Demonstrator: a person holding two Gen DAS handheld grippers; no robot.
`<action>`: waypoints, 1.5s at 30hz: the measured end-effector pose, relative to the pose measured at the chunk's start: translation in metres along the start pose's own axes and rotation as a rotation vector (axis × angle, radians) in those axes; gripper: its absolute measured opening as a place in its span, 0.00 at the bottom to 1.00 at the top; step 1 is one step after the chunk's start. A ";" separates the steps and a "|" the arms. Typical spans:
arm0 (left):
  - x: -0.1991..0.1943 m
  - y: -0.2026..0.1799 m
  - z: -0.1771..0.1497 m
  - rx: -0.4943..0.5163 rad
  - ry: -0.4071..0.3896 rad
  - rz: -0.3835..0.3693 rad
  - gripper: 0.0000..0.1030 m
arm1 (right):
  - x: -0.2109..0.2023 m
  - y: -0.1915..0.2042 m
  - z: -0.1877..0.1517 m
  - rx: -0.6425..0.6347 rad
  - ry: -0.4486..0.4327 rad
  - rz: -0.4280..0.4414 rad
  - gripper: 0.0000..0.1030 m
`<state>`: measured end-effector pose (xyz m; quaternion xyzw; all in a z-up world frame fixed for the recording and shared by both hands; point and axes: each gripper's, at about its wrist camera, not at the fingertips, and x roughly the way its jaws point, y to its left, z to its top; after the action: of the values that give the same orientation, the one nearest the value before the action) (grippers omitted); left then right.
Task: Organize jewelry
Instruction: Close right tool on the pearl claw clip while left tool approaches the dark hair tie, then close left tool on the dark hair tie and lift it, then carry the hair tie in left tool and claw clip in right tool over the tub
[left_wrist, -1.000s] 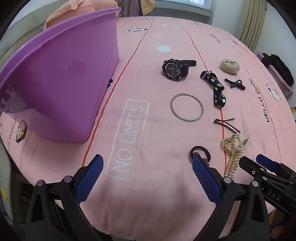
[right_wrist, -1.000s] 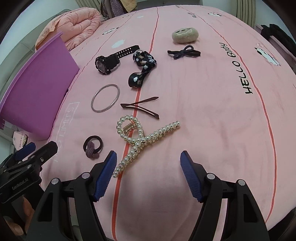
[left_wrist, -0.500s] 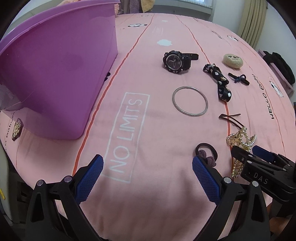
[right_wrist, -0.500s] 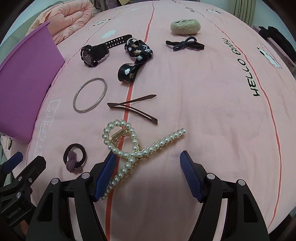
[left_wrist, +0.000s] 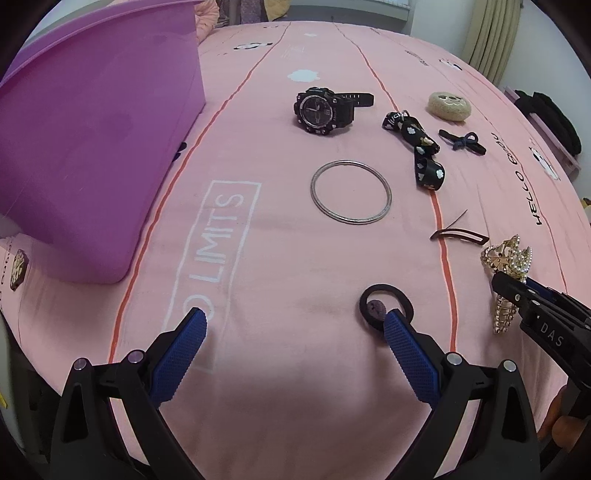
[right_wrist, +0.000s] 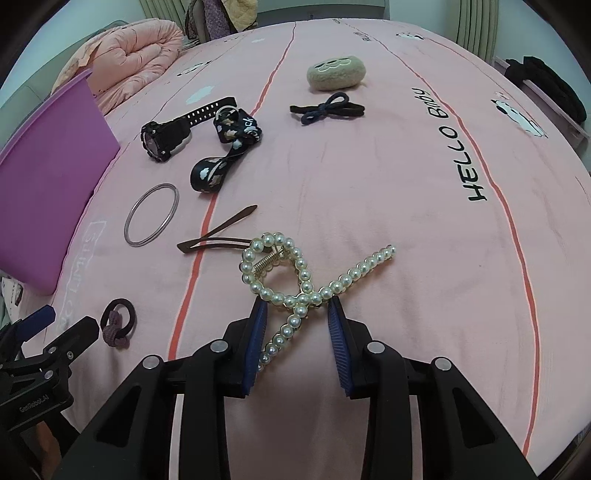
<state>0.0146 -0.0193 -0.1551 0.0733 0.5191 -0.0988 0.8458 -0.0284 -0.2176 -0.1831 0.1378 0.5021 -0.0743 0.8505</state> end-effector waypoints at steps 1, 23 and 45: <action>0.001 -0.003 0.000 0.004 0.001 -0.001 0.92 | -0.001 -0.003 0.000 0.003 -0.001 0.000 0.32; 0.028 -0.034 0.001 0.035 0.033 -0.059 0.64 | 0.000 -0.011 -0.003 0.005 -0.002 0.040 0.32; -0.034 -0.011 0.006 0.018 -0.042 -0.088 0.11 | -0.038 -0.017 -0.008 0.004 -0.057 0.088 0.31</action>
<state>0.0022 -0.0278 -0.1227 0.0560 0.5030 -0.1419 0.8507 -0.0584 -0.2314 -0.1559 0.1590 0.4709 -0.0417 0.8667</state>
